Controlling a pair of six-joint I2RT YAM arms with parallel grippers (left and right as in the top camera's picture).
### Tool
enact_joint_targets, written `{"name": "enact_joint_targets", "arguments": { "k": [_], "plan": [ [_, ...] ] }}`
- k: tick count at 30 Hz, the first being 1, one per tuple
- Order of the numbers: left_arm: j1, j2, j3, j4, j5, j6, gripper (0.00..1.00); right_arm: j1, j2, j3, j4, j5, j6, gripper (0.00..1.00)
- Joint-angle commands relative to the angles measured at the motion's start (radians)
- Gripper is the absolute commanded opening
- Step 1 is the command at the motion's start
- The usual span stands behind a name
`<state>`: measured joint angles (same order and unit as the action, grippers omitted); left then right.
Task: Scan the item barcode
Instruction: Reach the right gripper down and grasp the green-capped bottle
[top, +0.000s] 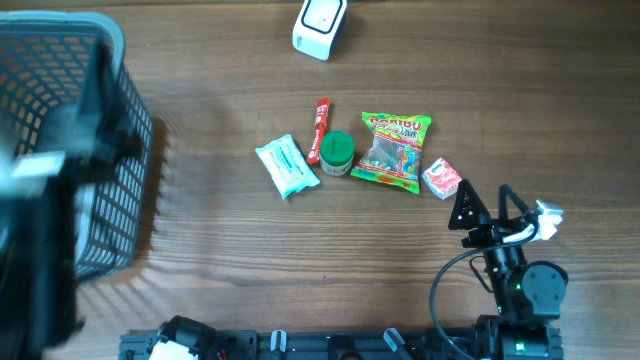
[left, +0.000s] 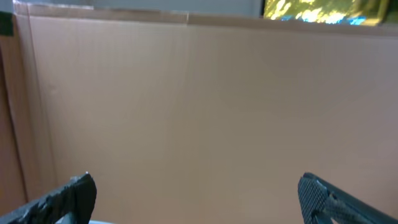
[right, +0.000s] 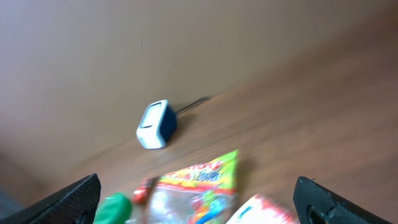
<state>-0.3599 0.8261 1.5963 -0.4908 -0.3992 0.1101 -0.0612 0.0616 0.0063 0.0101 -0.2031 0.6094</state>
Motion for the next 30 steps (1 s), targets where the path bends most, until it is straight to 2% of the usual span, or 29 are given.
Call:
{"name": "enact_joint_targets", "arguments": {
  "k": [1,3,5,6,7,9,11,15,16,18,19,21,23,24,27,30],
  "plan": [
    [0.014,-0.150,-0.150,0.093,0.077,-0.013,1.00,0.002,0.080,-0.001,0.022,-0.272,0.423,1.00],
    [0.021,-0.187,-0.158,0.104,0.066,-0.014,1.00,0.002,0.150,-0.001,0.024,-0.409,0.448,1.00],
    [0.021,-0.207,-0.158,0.084,0.067,-0.014,1.00,0.002,0.205,-0.001,0.026,-0.456,0.573,1.00],
    [0.023,-0.218,-0.158,0.078,0.066,-0.013,1.00,0.002,0.223,-0.001,0.046,-0.489,0.567,1.00],
    [0.029,-0.229,-0.158,0.071,0.066,-0.014,1.00,0.002,0.236,0.004,0.084,-0.565,0.480,1.00],
    [0.045,-0.242,-0.158,0.071,0.066,-0.014,1.00,0.002,0.248,0.033,0.075,-0.586,0.465,0.99],
    [0.097,-0.288,-0.166,0.071,0.089,-0.014,1.00,0.002,0.271,0.134,0.043,-0.607,0.420,0.99],
    [0.189,-0.432,-0.251,0.117,0.193,-0.014,1.00,0.016,0.394,0.448,-0.425,-0.440,0.175,0.99],
    [0.214,-0.502,-0.302,0.141,0.269,-0.014,1.00,0.062,0.486,0.611,-0.606,-0.310,0.085,0.99],
    [0.243,-0.594,-0.377,0.196,0.323,-0.014,1.00,0.150,0.599,0.779,-0.739,-0.163,0.040,0.99],
    [0.265,-0.674,-0.445,0.254,0.324,-0.014,1.00,0.251,0.709,0.913,-0.809,-0.034,0.037,0.99],
    [0.302,-0.784,-0.531,0.322,0.325,-0.014,1.00,0.474,0.946,1.112,-0.845,0.134,0.056,1.00],
    [0.307,-0.821,-0.556,0.342,0.324,-0.014,1.00,0.615,1.146,1.242,-0.886,0.260,0.126,1.00],
    [0.294,-0.821,-0.556,0.340,0.340,-0.014,1.00,0.675,1.305,1.337,-0.924,0.289,0.162,1.00],
    [0.277,-0.821,-0.556,0.330,0.409,-0.014,1.00,0.692,1.663,1.597,-1.071,0.197,0.216,0.99],
    [0.277,-0.821,-0.556,0.322,0.410,-0.014,1.00,0.686,1.815,1.826,-1.222,0.203,0.262,1.00]
  ]
}}
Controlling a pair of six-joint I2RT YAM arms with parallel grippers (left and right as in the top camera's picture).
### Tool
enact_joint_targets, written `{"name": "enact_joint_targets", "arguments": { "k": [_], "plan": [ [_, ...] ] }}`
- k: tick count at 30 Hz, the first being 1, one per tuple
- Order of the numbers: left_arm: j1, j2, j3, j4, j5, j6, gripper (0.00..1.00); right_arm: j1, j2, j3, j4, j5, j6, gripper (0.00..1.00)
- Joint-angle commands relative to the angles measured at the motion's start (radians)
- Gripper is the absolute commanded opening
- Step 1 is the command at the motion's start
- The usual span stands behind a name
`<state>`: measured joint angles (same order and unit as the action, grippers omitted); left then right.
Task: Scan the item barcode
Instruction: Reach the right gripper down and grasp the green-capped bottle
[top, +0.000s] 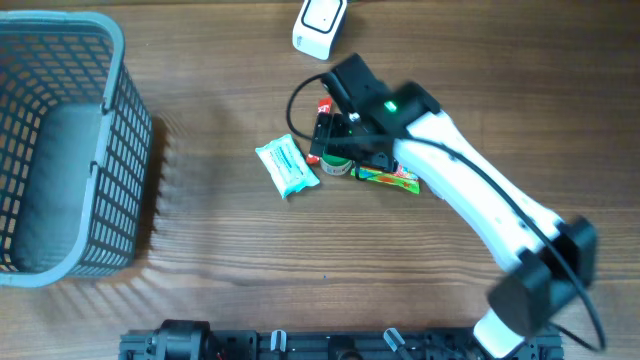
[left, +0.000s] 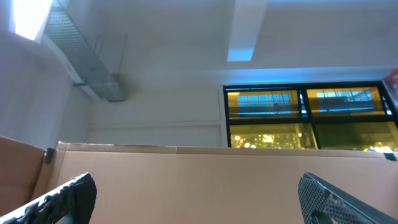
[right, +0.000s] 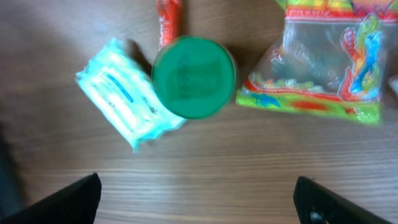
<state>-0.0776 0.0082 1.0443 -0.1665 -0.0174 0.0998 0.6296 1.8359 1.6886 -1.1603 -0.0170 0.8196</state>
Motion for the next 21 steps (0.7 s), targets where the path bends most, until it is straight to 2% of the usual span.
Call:
{"name": "enact_joint_targets", "arguments": {
  "k": [1,5,8,11,15,18,19,21],
  "plan": [
    [-0.006,-0.003,-0.004,-0.002,0.029,-0.004,1.00,-0.007,0.043,0.183,-0.068,0.013,0.061,1.00],
    [-0.010,0.000,-0.004,0.033,0.027,-0.003,1.00,-0.009,0.026,0.183,-0.116,0.005,0.058,1.00],
    [-0.010,0.000,-0.004,0.012,0.028,-0.003,1.00,-0.013,0.027,0.183,-0.065,0.041,-0.035,1.00],
    [-0.010,-0.001,-0.004,-0.002,0.028,-0.003,1.00,-0.032,0.045,0.183,-0.064,0.016,0.031,1.00],
    [-0.010,-0.002,-0.004,-0.002,0.029,-0.004,1.00,-0.080,0.161,0.183,-0.063,-0.027,0.074,0.99],
    [-0.010,-0.002,-0.005,-0.009,0.106,-0.004,1.00,-0.090,0.253,0.183,-0.044,-0.053,0.071,1.00],
    [-0.008,-0.002,-0.006,-0.005,0.099,-0.003,1.00,-0.090,0.278,0.183,-0.037,-0.056,0.071,0.99],
    [-0.005,-0.002,-0.008,-0.020,-0.012,-0.003,1.00,-0.090,0.320,0.183,-0.026,-0.072,0.074,1.00]
  ]
}}
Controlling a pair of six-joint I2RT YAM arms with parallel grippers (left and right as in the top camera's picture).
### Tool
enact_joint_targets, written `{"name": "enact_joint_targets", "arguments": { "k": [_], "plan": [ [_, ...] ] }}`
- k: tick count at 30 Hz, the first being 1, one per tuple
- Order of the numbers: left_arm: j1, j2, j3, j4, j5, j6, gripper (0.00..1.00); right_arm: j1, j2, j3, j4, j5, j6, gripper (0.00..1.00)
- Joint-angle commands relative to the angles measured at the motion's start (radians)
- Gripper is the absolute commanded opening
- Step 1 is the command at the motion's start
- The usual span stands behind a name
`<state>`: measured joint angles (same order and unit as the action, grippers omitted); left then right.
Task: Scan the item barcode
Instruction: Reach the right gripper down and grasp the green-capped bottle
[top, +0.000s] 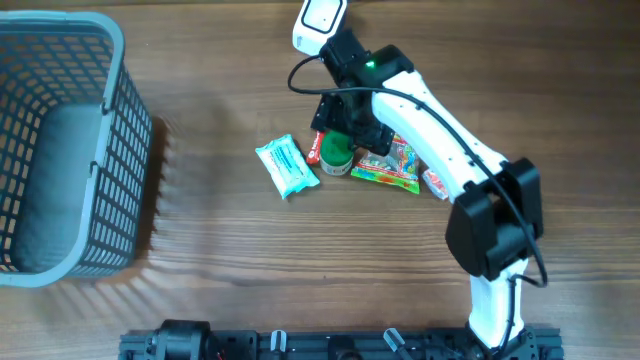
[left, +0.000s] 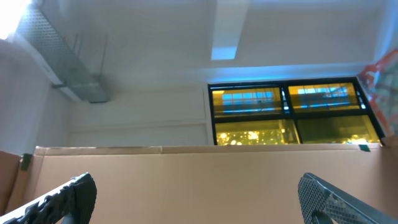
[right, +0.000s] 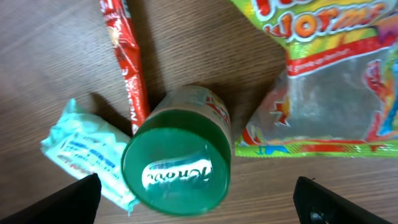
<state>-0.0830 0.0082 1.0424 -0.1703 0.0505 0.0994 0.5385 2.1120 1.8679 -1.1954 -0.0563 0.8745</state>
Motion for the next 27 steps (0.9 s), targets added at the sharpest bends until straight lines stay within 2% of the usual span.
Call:
{"name": "enact_joint_targets", "arguments": {
  "k": [1,2,6,9,14,17,21,23,27],
  "plan": [
    [0.001,-0.002,-0.006,-0.084,-0.114,-0.003,1.00,0.002,0.056,0.004,0.016,-0.051,0.019,1.00],
    [0.000,-0.002,-0.006,-0.201,-0.116,-0.003,1.00,0.002,0.060,0.004,0.021,-0.055,0.019,1.00],
    [0.000,-0.002,-0.089,-0.394,-0.171,-0.004,1.00,0.006,0.063,0.004,0.029,-0.046,0.027,0.99],
    [0.000,-0.002,-0.208,-0.396,-0.183,-0.007,1.00,0.006,0.097,0.004,0.042,-0.050,0.026,0.99],
    [0.001,-0.002,-0.359,-0.391,-0.183,-0.092,1.00,0.033,0.189,0.004,0.051,-0.058,0.016,0.98],
    [0.001,-0.002,-0.461,-0.356,-0.182,-0.172,1.00,0.045,0.229,0.004,0.060,-0.058,0.017,0.93],
    [0.000,-0.002,-0.588,-0.327,-0.182,-0.246,1.00,0.046,0.242,0.004,0.076,-0.056,0.018,0.72],
    [0.000,-0.002,-0.612,-0.327,-0.173,-0.246,1.00,0.046,0.243,0.004,0.076,-0.057,0.018,0.68],
    [0.001,-0.002,-0.647,-0.355,-0.137,-0.247,1.00,0.046,0.254,0.002,0.077,-0.050,0.015,0.67]
  ]
}}
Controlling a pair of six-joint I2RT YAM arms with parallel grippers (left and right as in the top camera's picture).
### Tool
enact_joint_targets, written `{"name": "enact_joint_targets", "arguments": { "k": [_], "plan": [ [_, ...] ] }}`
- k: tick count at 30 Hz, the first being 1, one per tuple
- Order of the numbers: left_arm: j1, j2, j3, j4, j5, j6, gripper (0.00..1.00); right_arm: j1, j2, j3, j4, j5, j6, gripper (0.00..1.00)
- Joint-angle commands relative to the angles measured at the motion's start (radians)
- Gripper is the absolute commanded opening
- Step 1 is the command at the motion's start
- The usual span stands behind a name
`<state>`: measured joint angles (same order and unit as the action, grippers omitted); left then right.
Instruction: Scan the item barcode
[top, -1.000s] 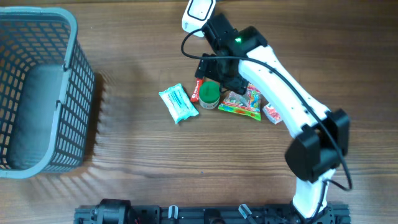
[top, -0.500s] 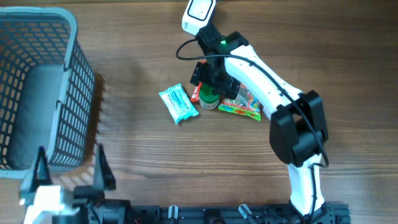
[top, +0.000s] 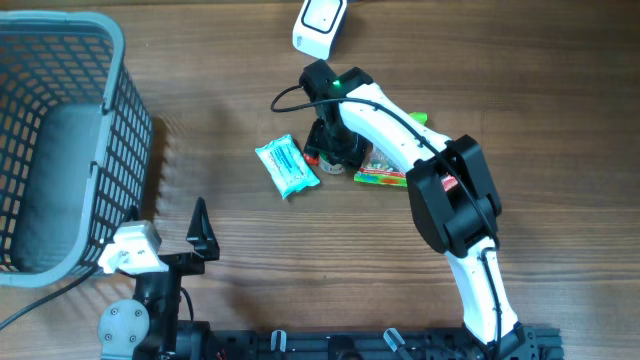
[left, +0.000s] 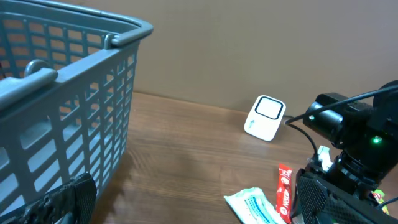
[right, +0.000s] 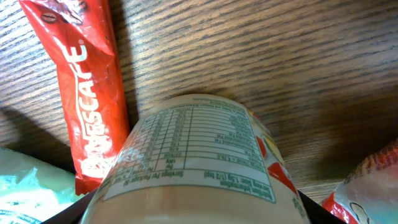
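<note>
A jar with a green lid and a nutrition label (right: 199, 155) stands among the items at mid-table. It fills the right wrist view and sits between the fingers of my right gripper (right: 193, 214), which is open around it. From overhead the right gripper (top: 335, 148) covers the jar. The white scanner (top: 320, 22) lies at the far edge, also in the left wrist view (left: 265, 117). My left gripper (top: 166, 222) is open and empty at the front left, low over the table (left: 196, 205).
A red Nescafe stick (right: 87, 99) lies against the jar's left side. A tissue pack (top: 287, 166) lies left of it and a gummy bag (top: 382, 178) to the right, under the arm. A grey mesh basket (top: 130, 180) stands at the left edge.
My right gripper has come down from above the green lid and now straddles the jar's side. My left arm has returned to the front left, its camera now facing the table.
My right gripper was open at the front right while the left arm blurred over the basket. Then the right hung over the jar and tissue pack, with the left camera facing the ceiling. It came closer to the lid, and now it straddles the jar.
</note>
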<state>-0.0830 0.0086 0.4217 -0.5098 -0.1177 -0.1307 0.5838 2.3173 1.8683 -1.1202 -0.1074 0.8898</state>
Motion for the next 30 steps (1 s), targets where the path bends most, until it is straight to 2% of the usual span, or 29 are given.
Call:
{"name": "enact_joint_targets", "arguments": {
  "k": [1,3,8,11,13,15,17,21,25,28,29,30],
  "plan": [
    [0.001,-0.002,-0.033,-0.050,0.031,-0.016,1.00,0.001,0.049,-0.009,0.006,0.002,0.000,0.65],
    [0.001,-0.002,-0.033,-0.110,0.030,-0.016,1.00,-0.007,0.045,-0.005,-0.021,-0.039,-0.030,0.59],
    [0.001,-0.002,-0.036,-0.192,0.031,-0.016,1.00,-0.081,-0.015,0.043,-0.204,-0.209,-0.127,0.56],
    [0.001,-0.002,-0.092,-0.179,0.031,-0.016,1.00,-0.114,-0.068,0.055,-0.333,-0.307,-0.222,0.51],
    [0.001,-0.002,-0.158,-0.163,0.031,-0.026,1.00,-0.116,-0.105,0.055,-0.407,-0.380,-0.314,0.51],
    [0.001,-0.002,-0.193,-0.122,0.031,-0.087,1.00,-0.116,-0.137,0.055,-0.476,-0.432,-0.386,0.51],
    [0.001,-0.002,-0.193,-0.114,0.031,-0.092,1.00,-0.114,-0.182,0.055,-0.491,-0.520,-0.449,0.49],
    [0.001,-0.002,-0.194,-0.158,0.055,-0.116,1.00,-0.112,-0.308,0.055,-0.489,-0.556,-0.446,0.49],
    [0.000,-0.002,-0.194,-0.149,0.111,0.047,1.00,-0.112,-0.443,0.055,-0.488,-0.551,-0.444,0.50],
    [0.000,-0.002,-0.194,-0.118,0.265,0.268,1.00,-0.112,-0.500,0.055,-0.488,-0.510,-0.442,0.50],
    [0.001,-0.002,-0.194,-0.056,0.306,0.392,1.00,-0.112,-0.525,0.055,-0.488,-0.502,-0.442,0.50],
    [0.001,-0.002,-0.194,-0.018,0.307,0.454,1.00,-0.112,-0.534,0.055,-0.488,-0.502,-0.443,0.50]
  ]
}}
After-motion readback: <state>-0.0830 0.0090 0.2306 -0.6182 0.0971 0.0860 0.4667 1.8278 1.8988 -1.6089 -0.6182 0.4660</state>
